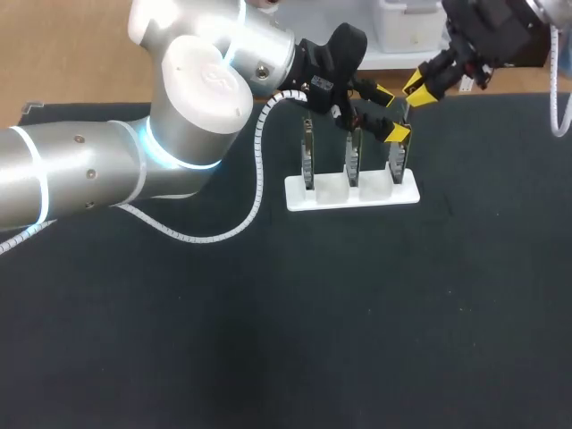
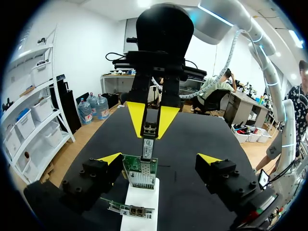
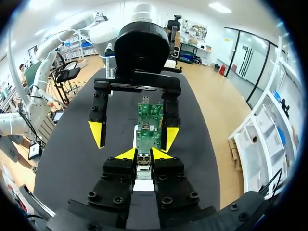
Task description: Pick up the optical module with the left hand, and insert it into the network port with the right hand.
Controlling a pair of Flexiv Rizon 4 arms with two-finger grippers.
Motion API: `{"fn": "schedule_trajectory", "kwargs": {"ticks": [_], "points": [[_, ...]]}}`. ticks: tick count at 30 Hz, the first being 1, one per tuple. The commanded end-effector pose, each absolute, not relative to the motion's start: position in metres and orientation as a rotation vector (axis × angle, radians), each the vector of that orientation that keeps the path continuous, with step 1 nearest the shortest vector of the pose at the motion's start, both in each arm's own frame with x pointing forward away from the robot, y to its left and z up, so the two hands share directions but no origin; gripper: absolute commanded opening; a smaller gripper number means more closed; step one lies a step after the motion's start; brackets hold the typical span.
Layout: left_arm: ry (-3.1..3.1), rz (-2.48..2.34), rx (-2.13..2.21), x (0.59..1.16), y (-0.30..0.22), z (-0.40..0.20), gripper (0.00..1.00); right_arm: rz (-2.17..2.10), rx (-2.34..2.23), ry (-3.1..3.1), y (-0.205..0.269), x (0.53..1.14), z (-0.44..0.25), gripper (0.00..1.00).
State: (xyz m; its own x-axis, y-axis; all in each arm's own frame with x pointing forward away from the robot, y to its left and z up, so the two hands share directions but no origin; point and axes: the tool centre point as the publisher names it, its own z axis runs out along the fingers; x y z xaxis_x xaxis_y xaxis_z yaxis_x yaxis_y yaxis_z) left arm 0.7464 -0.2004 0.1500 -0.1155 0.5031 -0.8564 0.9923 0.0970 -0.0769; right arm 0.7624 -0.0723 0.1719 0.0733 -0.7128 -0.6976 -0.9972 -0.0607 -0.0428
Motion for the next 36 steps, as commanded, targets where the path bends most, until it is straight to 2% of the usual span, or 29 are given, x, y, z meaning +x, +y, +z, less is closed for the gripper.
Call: {"fn": "schedule_trajectory", "kwargs": {"ticks": [1, 36], "points": [[1.707, -0.925, 1.483, 0.747, -0.201, 0.15, 1.0, 0.705, -1.831, 1.688, -0.072, 0.764, 0.172, 0.0], [1.707, -0.925, 1.483, 0.747, -0.201, 0.15, 1.0, 0.713, -1.837, 1.714, -0.07, 0.763, 0.162, 0.0]]}}
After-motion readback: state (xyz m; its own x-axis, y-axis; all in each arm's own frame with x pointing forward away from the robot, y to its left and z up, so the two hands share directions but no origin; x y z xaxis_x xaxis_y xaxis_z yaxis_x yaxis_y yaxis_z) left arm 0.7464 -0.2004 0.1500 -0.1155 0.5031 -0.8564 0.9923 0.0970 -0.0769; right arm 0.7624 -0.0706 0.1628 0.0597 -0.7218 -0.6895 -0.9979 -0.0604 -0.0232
